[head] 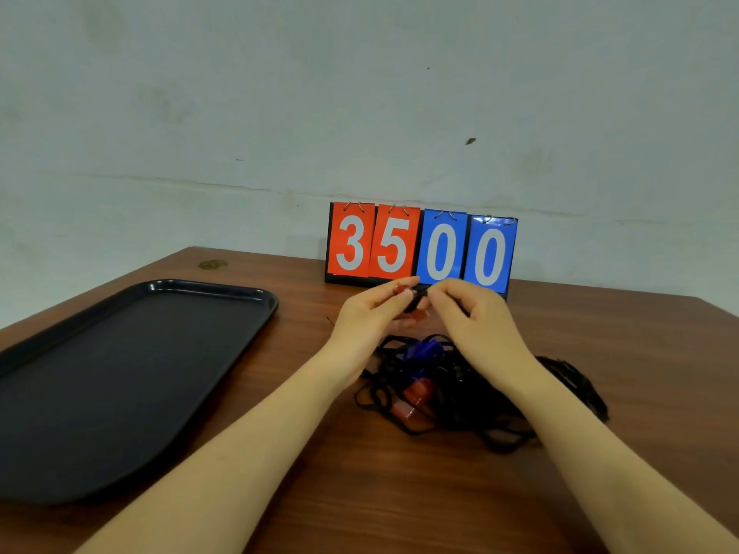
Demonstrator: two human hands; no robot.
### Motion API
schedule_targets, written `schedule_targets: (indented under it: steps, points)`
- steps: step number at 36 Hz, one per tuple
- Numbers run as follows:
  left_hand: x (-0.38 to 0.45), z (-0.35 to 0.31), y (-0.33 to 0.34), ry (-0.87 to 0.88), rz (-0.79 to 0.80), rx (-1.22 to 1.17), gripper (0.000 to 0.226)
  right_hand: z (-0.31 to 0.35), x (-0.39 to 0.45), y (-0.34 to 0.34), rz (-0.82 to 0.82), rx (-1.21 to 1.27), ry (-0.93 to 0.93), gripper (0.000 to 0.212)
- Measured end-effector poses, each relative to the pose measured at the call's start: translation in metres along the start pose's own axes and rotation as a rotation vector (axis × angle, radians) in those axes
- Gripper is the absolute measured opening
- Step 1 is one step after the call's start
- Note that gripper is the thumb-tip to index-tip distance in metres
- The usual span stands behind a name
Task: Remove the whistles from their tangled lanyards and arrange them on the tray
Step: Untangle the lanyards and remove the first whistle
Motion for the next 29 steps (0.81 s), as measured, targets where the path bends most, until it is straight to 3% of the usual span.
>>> schedule_targets:
  steps: [8, 18, 24, 29]
  points:
    - [-0.003, -0.004, 0.006, -0.033, 0.12, 0.001, 0.031, -0.011, 0.009, -0.006, -0.114, 0.064, 0.147, 0.023]
    - [-0.007, -0.008, 0.01, -0.152, 0.174, -0.39, 0.027, -0.019, 0.012, -0.007, -0.107, 0.291, 0.392, 0.022]
    - [-0.004, -0.01, 0.009, -0.189, 0.11, -0.577, 0.022, -0.02, 0.005, 0.006, -0.015, 0.323, 0.404, 0.023]
    - [-0.002, -0.006, 0.003, -0.183, 0.044, -0.455, 0.021, -0.015, -0.006, 0.019, 0.091, 0.169, 0.228, 0.025]
Point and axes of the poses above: each hand's wrist, its own x-axis towards the middle knuckle, its own y-axis out of the palm, z = x × y, the point moved 1 cm from there along x, towards the middle knuckle, and after that the axes turned 10 degrees about -z, right-handed, at the moved point
